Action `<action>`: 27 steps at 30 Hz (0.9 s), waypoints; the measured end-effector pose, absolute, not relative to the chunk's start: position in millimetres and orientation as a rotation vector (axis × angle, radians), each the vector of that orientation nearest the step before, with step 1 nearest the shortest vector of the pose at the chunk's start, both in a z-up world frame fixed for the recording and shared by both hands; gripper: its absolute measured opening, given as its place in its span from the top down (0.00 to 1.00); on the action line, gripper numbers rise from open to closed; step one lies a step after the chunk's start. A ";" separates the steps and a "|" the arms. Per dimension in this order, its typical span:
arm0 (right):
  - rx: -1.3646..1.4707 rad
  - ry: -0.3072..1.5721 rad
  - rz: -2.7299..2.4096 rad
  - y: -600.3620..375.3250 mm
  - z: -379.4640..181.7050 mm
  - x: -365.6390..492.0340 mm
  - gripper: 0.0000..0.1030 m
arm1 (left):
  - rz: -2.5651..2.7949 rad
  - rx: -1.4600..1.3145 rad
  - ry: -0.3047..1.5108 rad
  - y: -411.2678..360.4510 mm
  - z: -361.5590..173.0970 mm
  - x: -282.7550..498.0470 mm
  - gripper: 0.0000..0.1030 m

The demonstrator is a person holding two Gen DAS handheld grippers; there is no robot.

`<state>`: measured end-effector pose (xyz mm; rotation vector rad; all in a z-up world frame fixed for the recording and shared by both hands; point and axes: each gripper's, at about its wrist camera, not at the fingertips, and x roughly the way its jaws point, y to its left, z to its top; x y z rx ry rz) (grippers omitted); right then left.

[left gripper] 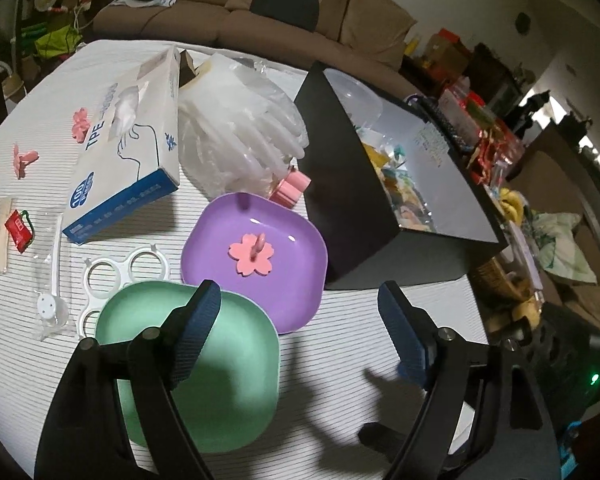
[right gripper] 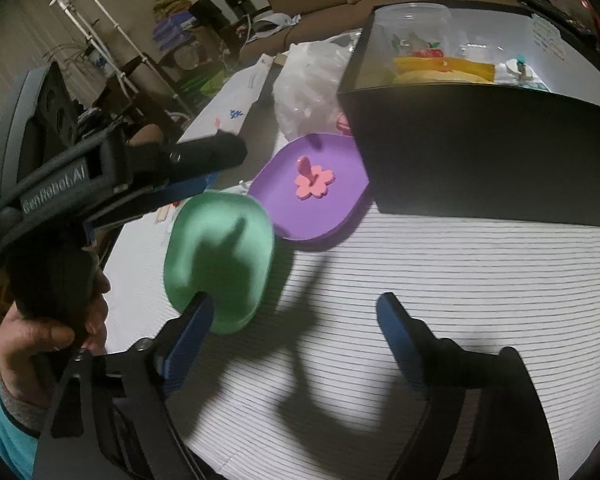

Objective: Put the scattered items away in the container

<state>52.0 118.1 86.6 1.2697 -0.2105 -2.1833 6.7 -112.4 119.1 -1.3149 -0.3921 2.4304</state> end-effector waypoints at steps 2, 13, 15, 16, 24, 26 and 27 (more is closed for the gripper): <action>1.271 -0.208 -2.198 123.9 86.6 51.7 0.05 | 2.432 -1.311 -0.392 -111.3 118.5 7.8 0.08; 1.359 -0.112 -2.543 214.2 77.6 30.8 0.00 | 2.395 -1.338 -0.173 -24.6 97.3 42.3 0.00; 1.387 -0.126 -2.554 229.6 72.1 24.5 0.00 | 2.385 -1.349 -0.118 -1.7 88.3 46.3 0.00; 1.390 -0.112 -2.567 236.2 70.7 21.5 0.00 | 2.389 -1.348 -0.098 5.6 85.7 48.1 0.00; 1.415 -0.016 -2.590 259.3 45.4 1.0 0.00 | 2.471 -1.445 -0.035 41.7 49.0 43.4 0.00; 1.423 0.002 -2.591 260.6 38.5 -0.7 0.00 | 2.487 -1.465 -0.032 45.2 41.8 41.9 0.00; 1.415 0.010 -2.595 260.6 36.6 0.1 0.00 | 2.502 -1.480 -0.041 45.6 37.5 40.7 0.00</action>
